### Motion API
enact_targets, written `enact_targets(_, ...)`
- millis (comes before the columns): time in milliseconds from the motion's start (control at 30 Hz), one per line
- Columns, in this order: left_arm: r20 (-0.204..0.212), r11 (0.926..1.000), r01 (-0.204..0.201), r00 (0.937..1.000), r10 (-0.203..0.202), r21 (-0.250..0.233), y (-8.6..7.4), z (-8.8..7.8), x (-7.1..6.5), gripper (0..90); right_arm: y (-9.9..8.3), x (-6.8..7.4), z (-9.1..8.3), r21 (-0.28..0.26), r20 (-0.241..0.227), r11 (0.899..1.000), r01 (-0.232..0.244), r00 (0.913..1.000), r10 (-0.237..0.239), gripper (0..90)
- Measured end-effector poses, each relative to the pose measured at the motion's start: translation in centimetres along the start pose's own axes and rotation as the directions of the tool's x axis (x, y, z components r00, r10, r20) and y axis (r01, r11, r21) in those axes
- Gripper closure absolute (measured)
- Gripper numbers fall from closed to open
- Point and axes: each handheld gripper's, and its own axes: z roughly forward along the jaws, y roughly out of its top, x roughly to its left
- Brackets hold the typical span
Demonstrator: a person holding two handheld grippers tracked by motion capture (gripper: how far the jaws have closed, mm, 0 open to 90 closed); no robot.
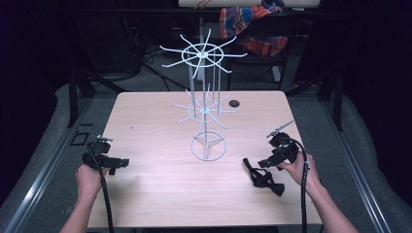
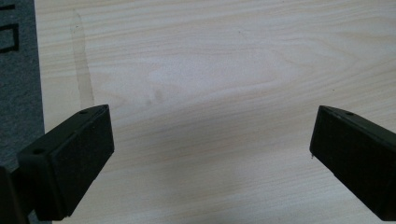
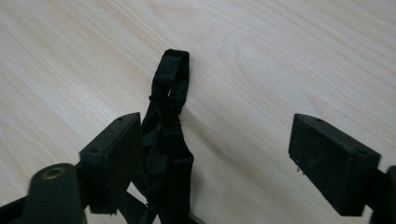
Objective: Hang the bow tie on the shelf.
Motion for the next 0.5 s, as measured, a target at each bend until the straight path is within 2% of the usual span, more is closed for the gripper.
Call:
enact_targets(67,0.0,1.0,0.003,1.0,-0.003,-0.002,0.0,0.0,0.1,0.0,0.1,0.0,0.2,0.012,-0.003,1.0,-0.008,1.0,0.008,11.8)
enact_targets(167,0.001,1.0,0.003,1.0,-0.003,0.0,0.0,0.1,0.0,0.0,0.1,0.0,0.7,0.001,0.013,0.999,-0.035,0.9993,0.035,0.0)
enact_targets(233,-0.002,1.0,-0.004,1.0,0.004,0.004,0.1,0.1,-0.1,0.0,0.2,-0.1,0.6,0.021,0.009,1.0,-0.018,0.9998,0.018,0.0)
enact_targets(300,0.002,1.0,0.0,1.0,0.0,0.003,0.0,0.1,-0.3,0.0,0.5,0.0,0.9,0.022,-0.018,0.999,-0.025,0.9995,0.025,0.0)
enact_targets(400,-0.001,1.0,0.003,1.0,-0.003,0.002,0.0,0.0,-0.2,0.0,0.5,0.3,1.3,0.028,-0.033,0.999,-0.027,0.9991,0.028,0.0)
enact_targets(433,0.002,1.0,0.005,1.0,-0.005,0.006,0.0,0.0,-0.1,0.0,0.4,0.6,1.7,0.052,-0.044,0.999,-0.003,0.999,0.005,16.5)
enact_targets(467,0.004,0.9999,0.008,1.0,-0.008,0.007,0.0,0.0,-0.1,0.0,0.4,0.6,1.7,0.052,-0.044,0.999,-0.003,0.999,0.005,16.5)
enact_targets(500,0.002,0.9999,0.007,1.0,-0.007,0.009,0.0,0.1,0.0,0.0,0.4,0.9,2.1,0.073,-0.069,0.996,0.045,0.9968,-0.04,36.8)
